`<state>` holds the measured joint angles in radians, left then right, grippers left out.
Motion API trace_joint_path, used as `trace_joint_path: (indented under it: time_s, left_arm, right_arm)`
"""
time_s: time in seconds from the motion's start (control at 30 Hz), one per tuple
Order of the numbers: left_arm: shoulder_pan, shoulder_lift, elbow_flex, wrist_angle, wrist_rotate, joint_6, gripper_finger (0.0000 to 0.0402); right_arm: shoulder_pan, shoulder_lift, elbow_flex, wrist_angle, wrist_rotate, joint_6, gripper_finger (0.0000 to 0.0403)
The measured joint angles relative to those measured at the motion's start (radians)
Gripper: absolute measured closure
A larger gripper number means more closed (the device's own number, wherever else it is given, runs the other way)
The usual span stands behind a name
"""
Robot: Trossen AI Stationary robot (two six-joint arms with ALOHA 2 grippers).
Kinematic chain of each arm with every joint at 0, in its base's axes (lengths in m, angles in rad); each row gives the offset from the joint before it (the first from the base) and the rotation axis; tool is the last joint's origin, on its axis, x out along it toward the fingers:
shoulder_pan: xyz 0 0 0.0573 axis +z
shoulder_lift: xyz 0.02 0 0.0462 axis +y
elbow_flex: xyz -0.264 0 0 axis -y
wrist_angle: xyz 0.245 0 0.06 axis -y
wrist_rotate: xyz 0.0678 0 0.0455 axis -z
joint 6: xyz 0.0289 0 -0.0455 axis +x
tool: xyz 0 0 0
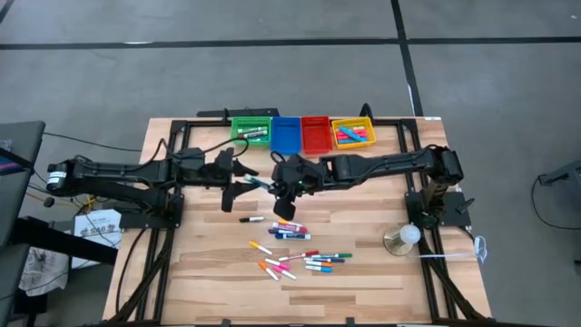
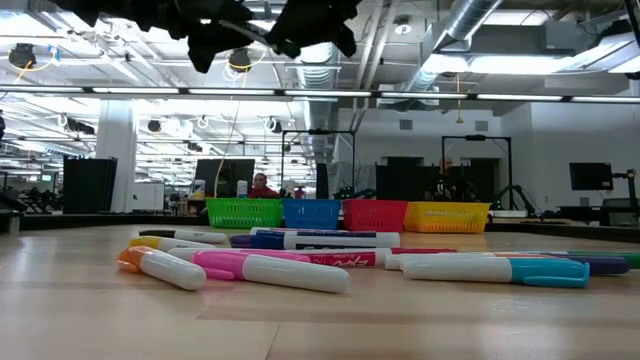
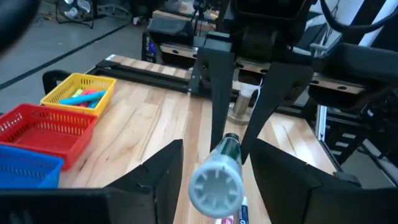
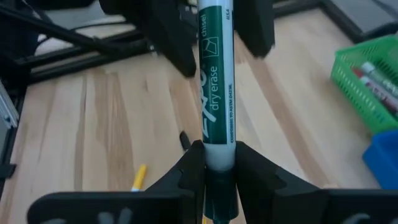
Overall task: Pick & Place Markers
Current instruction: Put the large dark green marker pen into the green bin
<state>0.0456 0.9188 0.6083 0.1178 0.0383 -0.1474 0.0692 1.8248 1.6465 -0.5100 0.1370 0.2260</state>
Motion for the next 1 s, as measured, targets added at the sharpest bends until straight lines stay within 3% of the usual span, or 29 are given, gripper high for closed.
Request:
trace_joint_path:
  time_s: [0.47, 0.87, 1.0]
  left_arm:
    - [0.0, 0.0, 0.0, 0.105, 0.0, -0.027, 0.022]
    - [-0.001, 0.0, 0.0, 0.122, -0.029, -0.024, 0.0328]
    - [-0.001, 0.0, 0.0, 0.128, -0.031, -0.021, 0.0335]
  right_arm:
    - [-0.001, 0.0, 0.022, 0.093, 0.027, -0.046, 0.0344]
    - [-0.013, 0.0, 0.022, 0.159, 0.052, -0.059, 0.0344]
    - [-0.015, 0.0, 0.022, 0.159, 0.048, -0.061, 0.0344]
